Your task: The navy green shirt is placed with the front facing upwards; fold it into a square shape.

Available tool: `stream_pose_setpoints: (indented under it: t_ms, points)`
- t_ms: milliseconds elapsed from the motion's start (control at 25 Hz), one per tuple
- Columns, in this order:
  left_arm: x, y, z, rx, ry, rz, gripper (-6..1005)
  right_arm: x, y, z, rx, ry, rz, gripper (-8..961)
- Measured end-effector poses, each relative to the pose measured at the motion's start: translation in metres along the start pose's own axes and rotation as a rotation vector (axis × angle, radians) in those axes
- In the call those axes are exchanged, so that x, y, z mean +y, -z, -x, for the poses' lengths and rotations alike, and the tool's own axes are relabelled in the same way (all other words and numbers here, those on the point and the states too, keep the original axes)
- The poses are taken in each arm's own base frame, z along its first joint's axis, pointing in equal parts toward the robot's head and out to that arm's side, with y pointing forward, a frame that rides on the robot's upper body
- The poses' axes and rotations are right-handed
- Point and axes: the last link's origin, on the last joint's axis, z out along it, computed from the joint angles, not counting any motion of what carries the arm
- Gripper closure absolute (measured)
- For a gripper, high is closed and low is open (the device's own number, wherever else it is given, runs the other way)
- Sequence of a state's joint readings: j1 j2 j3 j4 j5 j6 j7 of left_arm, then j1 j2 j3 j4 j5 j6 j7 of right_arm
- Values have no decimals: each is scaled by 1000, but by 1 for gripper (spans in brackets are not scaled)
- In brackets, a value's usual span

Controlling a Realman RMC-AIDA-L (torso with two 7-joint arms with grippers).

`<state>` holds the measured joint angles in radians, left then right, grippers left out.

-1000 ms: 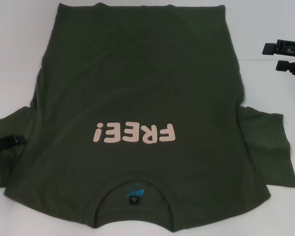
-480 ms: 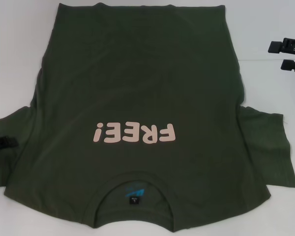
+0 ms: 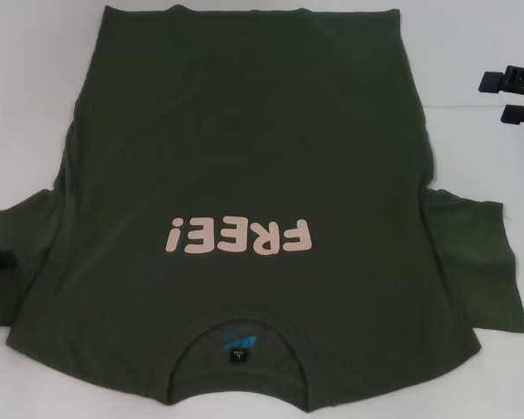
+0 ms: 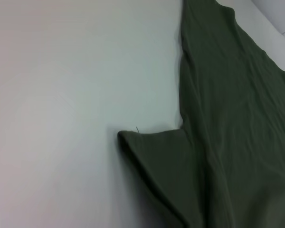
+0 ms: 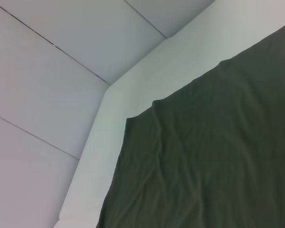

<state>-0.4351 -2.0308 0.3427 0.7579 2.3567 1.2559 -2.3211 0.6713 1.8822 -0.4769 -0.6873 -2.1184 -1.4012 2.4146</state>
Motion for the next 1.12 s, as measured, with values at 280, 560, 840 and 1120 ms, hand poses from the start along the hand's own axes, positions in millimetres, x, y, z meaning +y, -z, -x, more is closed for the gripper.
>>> stream_pose_setpoints:
  t_ms: [280,560,840,1120]
  points:
    - [6,0,-8,-29,-79,-28,908,0,0,0,1,-8,1,26]
    - [23,-2,-36,-100,-279,-136,996,1,-1,1,1,-6,2,26]
    - [25,0,-59,-137,-355,-318,997,2,-1,2,0,-4,3,27]
    - [27,8,-78,-90,-365,-379,997,0,0,2,-4,-7,-3,27]
